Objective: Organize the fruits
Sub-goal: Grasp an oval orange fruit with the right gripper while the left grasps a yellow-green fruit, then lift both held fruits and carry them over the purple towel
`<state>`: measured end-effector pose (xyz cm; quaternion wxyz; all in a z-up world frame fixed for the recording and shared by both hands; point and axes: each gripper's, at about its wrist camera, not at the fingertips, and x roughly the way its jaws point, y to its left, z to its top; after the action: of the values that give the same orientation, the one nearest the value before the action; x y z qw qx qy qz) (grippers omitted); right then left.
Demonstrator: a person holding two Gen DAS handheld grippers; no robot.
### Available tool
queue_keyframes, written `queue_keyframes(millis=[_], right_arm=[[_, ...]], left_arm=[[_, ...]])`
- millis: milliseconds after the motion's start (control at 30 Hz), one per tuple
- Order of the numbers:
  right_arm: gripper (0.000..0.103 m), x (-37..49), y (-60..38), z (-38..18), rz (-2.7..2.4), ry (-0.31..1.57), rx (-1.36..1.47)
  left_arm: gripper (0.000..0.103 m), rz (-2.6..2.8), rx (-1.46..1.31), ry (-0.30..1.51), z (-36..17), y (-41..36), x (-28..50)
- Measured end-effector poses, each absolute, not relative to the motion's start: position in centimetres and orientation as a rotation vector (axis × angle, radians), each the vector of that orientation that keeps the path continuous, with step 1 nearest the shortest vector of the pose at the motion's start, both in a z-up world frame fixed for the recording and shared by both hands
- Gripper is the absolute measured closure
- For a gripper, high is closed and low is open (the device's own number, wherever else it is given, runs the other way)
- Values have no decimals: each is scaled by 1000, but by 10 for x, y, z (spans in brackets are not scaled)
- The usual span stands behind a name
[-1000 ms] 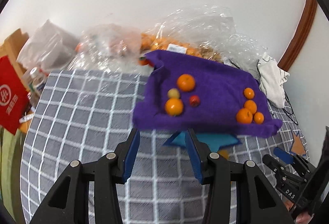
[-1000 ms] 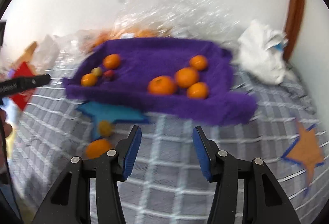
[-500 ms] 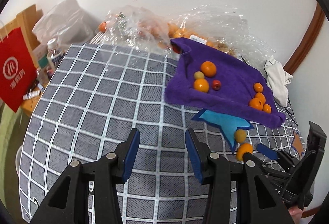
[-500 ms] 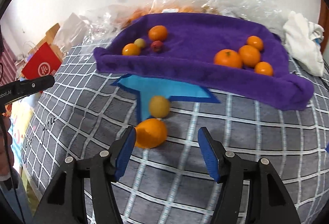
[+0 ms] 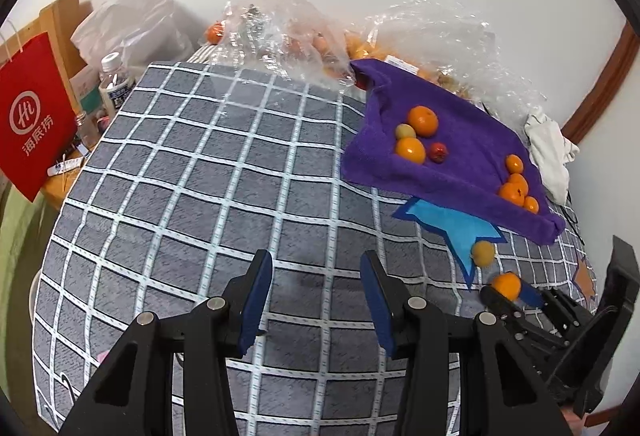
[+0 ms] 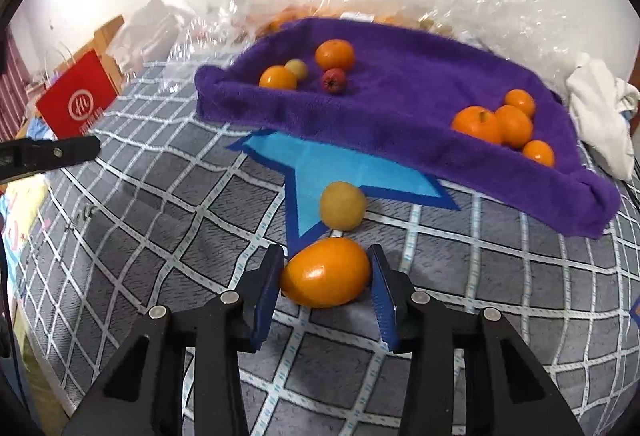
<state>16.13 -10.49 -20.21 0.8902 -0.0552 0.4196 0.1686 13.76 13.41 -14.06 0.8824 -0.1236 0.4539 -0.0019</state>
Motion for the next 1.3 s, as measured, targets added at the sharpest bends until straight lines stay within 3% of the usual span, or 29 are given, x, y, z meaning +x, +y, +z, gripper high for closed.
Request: queue_keyframes(millis=[600,1033,1167,1233,1300], right_arm=[[61,127,-232,-169,125,778,-35],[61,137,-275,-186,30,813,29],[61,143,-279,-185,21,815,38],[61,146,-278,-185,21,815,38],[61,147,-276,-186,24,816,34]], left_arm=[[60,-248,-123,1007,-154,-7,165],[60,-260,-106,1058,-173,-42,191],[65,-247,-108,1067,-178,-45,198],[78,-222,-96,1065,-182,-45,200],[78,-227,-99,1064,-183,-45,201]])
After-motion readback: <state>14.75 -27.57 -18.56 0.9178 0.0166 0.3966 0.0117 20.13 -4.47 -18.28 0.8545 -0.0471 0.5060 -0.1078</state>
